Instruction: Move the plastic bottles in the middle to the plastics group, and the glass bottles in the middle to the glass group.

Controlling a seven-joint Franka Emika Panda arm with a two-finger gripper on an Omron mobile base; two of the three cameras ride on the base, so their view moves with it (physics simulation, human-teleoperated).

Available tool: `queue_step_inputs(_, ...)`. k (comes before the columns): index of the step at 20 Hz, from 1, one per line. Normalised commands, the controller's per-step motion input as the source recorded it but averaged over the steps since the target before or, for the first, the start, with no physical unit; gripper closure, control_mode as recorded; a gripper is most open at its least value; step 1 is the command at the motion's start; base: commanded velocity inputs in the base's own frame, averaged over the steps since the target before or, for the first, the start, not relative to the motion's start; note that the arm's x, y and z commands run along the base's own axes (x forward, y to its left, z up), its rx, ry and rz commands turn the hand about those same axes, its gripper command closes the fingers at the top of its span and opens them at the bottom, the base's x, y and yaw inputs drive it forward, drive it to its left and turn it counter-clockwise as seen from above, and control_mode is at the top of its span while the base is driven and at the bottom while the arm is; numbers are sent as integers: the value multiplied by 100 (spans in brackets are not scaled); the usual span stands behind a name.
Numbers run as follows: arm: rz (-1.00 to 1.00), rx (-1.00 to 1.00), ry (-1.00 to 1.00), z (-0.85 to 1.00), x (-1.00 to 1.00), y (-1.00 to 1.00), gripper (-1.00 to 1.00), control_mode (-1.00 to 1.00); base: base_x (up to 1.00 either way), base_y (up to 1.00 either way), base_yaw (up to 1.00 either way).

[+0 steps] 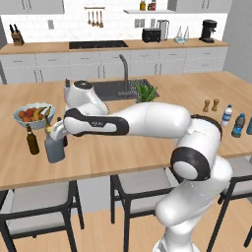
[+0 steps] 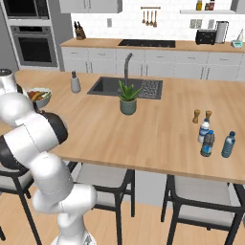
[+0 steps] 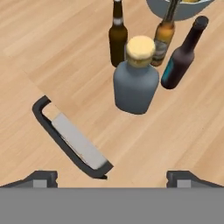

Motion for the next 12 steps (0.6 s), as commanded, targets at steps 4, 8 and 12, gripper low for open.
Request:
queue_step_inputs(4,0,3,0,0,-40,-38,-100,-100,0,0,0)
queue_step_inputs(8,-2,1,0,0,-43,-41,-100,-100,0,0,0)
queue_step_inputs(12,-4,0,0,0,-27,-24,-100,-100,0,0,0)
